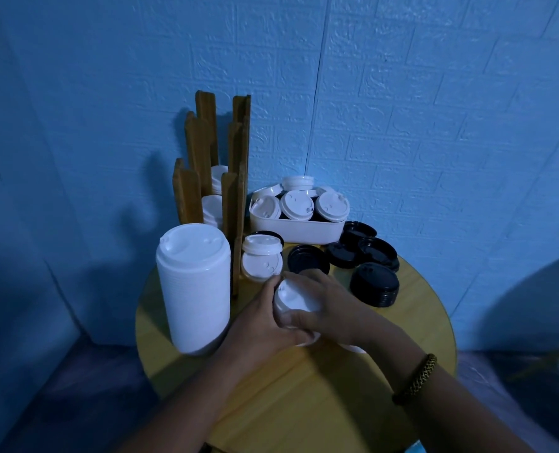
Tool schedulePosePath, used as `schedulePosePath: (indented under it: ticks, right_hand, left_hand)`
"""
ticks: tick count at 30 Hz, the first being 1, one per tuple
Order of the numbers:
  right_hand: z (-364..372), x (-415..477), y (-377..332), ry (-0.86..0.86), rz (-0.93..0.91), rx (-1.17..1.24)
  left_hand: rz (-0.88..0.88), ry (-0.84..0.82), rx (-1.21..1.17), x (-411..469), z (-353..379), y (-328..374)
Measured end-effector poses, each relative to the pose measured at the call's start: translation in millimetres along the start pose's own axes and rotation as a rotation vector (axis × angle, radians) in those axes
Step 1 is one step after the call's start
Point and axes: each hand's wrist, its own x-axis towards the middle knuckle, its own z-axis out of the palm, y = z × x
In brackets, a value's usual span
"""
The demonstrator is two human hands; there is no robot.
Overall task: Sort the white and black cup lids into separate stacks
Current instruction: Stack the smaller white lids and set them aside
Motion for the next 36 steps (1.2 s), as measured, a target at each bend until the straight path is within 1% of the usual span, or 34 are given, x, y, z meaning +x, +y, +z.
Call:
schedulePosePath:
  ticks: [2, 3, 5, 6, 7, 8, 9, 10, 12, 14, 17, 20, 29, 31, 34, 36]
  right_hand:
    - [-2.5, -5.9, 1.2, 0.005, 0.006, -0.029]
    - [-3.8, -12.7, 3.6, 0.039, 0.022, -0.005]
    - [-4.8, -30.6, 15.6, 0.158, 0.085, 0.053]
    - [-6.0, -40.6, 23.7, 0.186, 0.129, 0.013]
    - [-7.8, -50.4, 31.3, 0.151, 0.186, -0.090]
    - [-8.9, -59.0, 38.3, 0.060, 0.242, -0.201]
    - [-9.5, -66.0, 42.9, -0.033, 0.282, -0.257]
    - [-9.3, -69.7, 45.5, -0.080, 0.303, -0.257]
    - [-8.5, -70.8, 46.1, -0.028, 0.312, -0.266]
    - [-6.8, -67.9, 43.2, 0.039, 0.378, -0.341]
    - [-3.1, -67.7, 39.8, 0.031, 0.457, -0.308]
    - [-11.3, -71.7, 41.0, 0.042, 0.448, -0.302]
    - [-17.3, -74.8, 26.8, 0.090, 0.302, -0.450]
    - [-17.2, -74.1, 30.0, 0.046, 0.258, -0.456]
    - [-19.7, -73.9, 31.6, -0.105, 0.236, -0.256]
    - [-19.8, -73.7, 31.1, -0.126, 0.239, -0.190]
  left_hand:
    - [0.009, -0.004, 0.016, -1.1, 1.6, -0.7]
    - [0.013, -0.005, 0.030, -2.1, 2.3, -0.9]
    - [0.020, 0.012, 0.055, -1.8, 3.0, -3.1]
    - [0.025, 0.020, 0.065, -0.7, 3.1, -4.7]
    - [0.028, 0.024, 0.072, 0.5, 3.0, -5.8]
    - [0.024, 0.022, 0.080, 1.9, 3.3, -7.0]
    - [0.021, 0.019, 0.086, 2.8, 3.4, -7.7]
    - [0.019, 0.017, 0.090, 4.1, 3.7, -8.8]
    - [0.021, 0.014, 0.087, 5.2, 4.0, -9.5]
    - [0.019, 0.010, 0.085, 5.3, 4.6, -9.6]
    - [0.025, 0.012, 0.098, 5.2, 4.8, -10.1]
    - [0.024, 0.002, 0.101, 5.8, 4.2, -10.0]
    - [0.026, -0.004, 0.098, 7.9, 3.8, -13.8]
    - [0.026, -0.002, 0.101, 6.5, 4.0, -12.5]
    - [0.024, 0.008, 0.110, 5.8, 3.8, -11.7]
    - [0.023, 0.012, 0.116, 5.2, 3.6, -10.7]
